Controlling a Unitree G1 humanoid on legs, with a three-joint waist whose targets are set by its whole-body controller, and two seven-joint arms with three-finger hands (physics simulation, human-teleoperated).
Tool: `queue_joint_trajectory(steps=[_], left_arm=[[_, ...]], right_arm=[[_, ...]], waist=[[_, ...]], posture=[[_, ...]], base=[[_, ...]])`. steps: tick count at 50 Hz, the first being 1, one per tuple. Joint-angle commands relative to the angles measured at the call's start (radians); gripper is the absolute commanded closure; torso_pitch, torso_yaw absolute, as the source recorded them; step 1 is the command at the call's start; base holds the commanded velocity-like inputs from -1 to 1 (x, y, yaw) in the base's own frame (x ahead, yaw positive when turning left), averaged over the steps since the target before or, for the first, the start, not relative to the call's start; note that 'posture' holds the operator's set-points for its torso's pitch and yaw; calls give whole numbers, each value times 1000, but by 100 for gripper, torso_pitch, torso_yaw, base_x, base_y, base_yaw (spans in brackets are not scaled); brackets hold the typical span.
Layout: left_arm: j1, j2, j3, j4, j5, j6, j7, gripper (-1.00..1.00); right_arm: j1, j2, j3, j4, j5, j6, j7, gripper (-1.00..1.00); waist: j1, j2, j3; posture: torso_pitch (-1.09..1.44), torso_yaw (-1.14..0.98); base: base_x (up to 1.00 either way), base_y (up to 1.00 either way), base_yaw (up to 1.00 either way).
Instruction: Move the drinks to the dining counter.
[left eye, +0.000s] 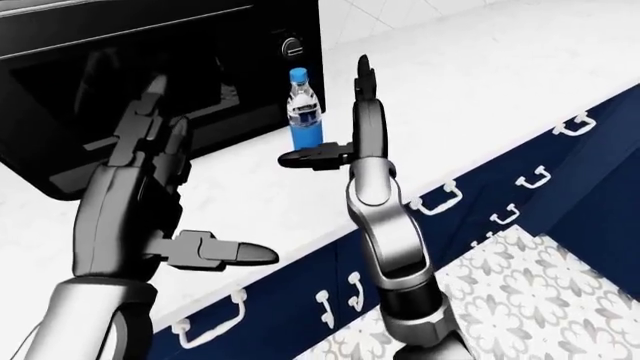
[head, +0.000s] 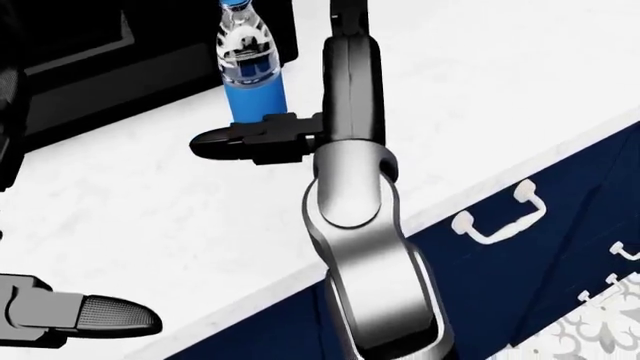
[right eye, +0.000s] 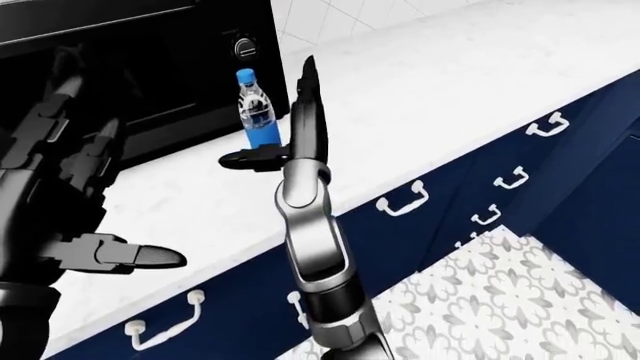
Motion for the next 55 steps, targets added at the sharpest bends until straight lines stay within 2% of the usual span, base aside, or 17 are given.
queue_joint_trajectory(steps=[1,19,26,33,40,43,47,51,55], left_arm=[[-13,8,29,-11,22,-23,-5,-100],[23,-9,59,-11,45,-31,-41,-100],[28,-15,58,-11,56,-33,-50,-100],[33,-15,64,-11,55,-35,-54,-100],[33,-11,64,-11,52,-38,-51,-100],[26,16,69,-11,17,-47,-27,-100],[30,32,64,-11,5,-61,-13,-100],[30,27,63,-11,11,-58,-17,-100],[38,24,56,-11,23,-67,-22,-100]], right_arm=[[-33,7,7,-20,-3,-40,-4,-100],[-58,24,7,69,6,-83,-18,-100],[-59,23,5,80,11,-90,-19,-89],[-61,24,7,91,10,-97,-19,-60],[-62,24,8,107,5,-105,-15,-49],[-62,20,4,117,4,-109,-15,-41],[-63,16,1,116,1,-104,-15,-14],[-63,12,-1,118,2,-105,-15,3],[-58,7,-5,125,5,-114,-19,11]], waist=[[0,3,-20],[0,2,-22],[0,1,-22],[0,0,-21],[0,0,-19],[0,0,-19],[0,0,-18],[1,1,-18],[0,1,-18]], posture=[[0,0],[0,0],[0,0],[0,0],[0,0],[0,0],[0,0],[0,0],[0,0]], base=[[0,0,0],[0,0,0],[0,0,0],[0,0,0],[0,0,0],[0,0,0],[0,0,0],[0,0,0],[0,0,0]])
